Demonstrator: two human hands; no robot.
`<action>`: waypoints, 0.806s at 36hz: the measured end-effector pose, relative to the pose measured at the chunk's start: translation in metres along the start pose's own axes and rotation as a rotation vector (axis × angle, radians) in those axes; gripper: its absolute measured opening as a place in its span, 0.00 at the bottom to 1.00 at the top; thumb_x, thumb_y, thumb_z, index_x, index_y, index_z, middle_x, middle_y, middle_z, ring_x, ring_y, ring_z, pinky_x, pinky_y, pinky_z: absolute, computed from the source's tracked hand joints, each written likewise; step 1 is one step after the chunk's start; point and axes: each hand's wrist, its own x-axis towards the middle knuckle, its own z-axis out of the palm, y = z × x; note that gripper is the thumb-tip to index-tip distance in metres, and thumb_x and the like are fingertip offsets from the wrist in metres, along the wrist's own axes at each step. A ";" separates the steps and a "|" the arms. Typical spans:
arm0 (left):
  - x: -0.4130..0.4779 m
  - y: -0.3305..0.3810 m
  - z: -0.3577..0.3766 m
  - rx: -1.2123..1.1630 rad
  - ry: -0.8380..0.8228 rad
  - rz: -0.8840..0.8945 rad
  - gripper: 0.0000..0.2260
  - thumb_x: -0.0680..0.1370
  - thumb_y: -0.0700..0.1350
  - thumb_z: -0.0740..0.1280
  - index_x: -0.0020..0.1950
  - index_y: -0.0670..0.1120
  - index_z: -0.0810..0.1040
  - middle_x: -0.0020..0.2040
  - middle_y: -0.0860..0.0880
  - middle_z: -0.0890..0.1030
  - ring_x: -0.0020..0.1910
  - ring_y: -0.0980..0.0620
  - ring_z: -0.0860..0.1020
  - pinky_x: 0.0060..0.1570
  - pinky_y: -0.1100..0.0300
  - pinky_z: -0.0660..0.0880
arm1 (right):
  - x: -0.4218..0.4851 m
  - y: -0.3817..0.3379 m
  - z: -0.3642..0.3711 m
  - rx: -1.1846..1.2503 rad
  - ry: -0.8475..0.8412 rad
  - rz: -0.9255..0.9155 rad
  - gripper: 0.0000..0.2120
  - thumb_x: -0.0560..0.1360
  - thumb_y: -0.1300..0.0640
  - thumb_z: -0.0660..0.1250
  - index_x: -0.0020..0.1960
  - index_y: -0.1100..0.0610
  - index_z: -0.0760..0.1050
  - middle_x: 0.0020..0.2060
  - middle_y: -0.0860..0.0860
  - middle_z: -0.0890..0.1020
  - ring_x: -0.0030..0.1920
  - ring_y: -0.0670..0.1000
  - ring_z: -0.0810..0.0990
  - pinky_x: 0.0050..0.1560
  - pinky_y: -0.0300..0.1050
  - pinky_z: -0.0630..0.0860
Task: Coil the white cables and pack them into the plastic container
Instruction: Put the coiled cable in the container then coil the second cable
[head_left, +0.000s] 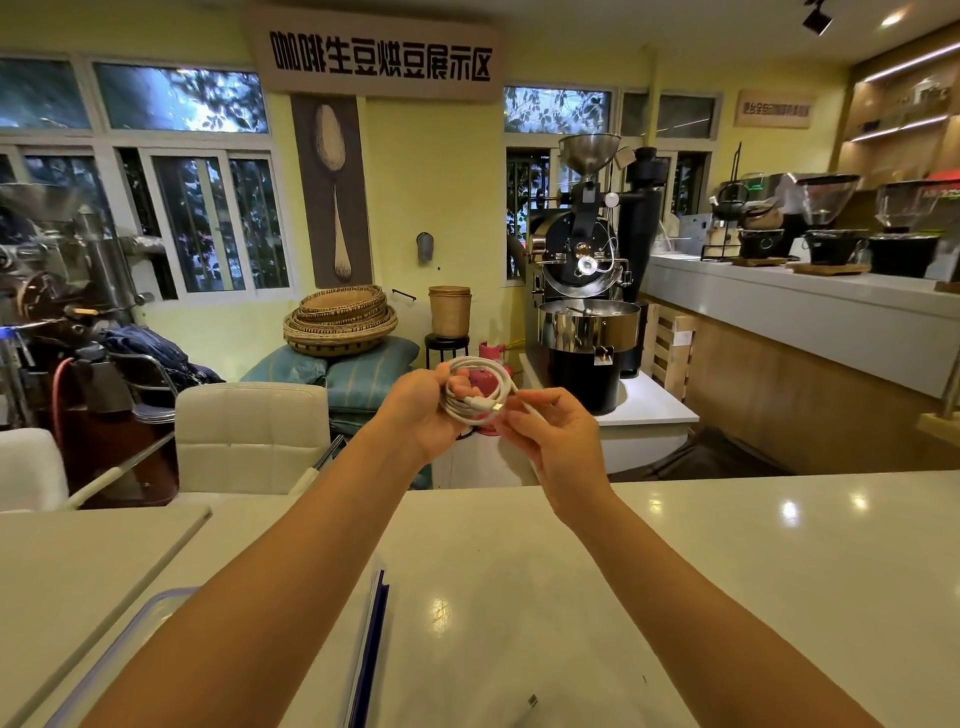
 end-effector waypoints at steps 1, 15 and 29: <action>0.000 0.000 -0.001 -0.016 0.008 -0.004 0.17 0.83 0.42 0.46 0.39 0.40 0.67 0.17 0.49 0.67 0.13 0.57 0.65 0.17 0.72 0.67 | 0.000 0.002 -0.003 -0.193 -0.007 -0.094 0.05 0.73 0.69 0.63 0.45 0.61 0.74 0.39 0.50 0.80 0.36 0.43 0.83 0.37 0.30 0.79; 0.001 -0.006 -0.013 0.122 0.033 -0.092 0.17 0.83 0.43 0.47 0.38 0.40 0.67 0.15 0.51 0.68 0.12 0.59 0.64 0.14 0.71 0.63 | -0.002 -0.025 -0.023 -1.225 -0.481 -0.687 0.09 0.68 0.61 0.67 0.45 0.64 0.82 0.37 0.57 0.84 0.39 0.48 0.79 0.39 0.34 0.71; -0.007 -0.014 0.004 0.503 -0.068 -0.023 0.18 0.82 0.44 0.50 0.34 0.43 0.67 0.17 0.54 0.66 0.15 0.60 0.62 0.17 0.70 0.64 | -0.003 -0.046 -0.023 -0.397 -0.471 -0.018 0.14 0.66 0.75 0.67 0.31 0.58 0.78 0.52 0.41 0.77 0.50 0.34 0.79 0.45 0.25 0.76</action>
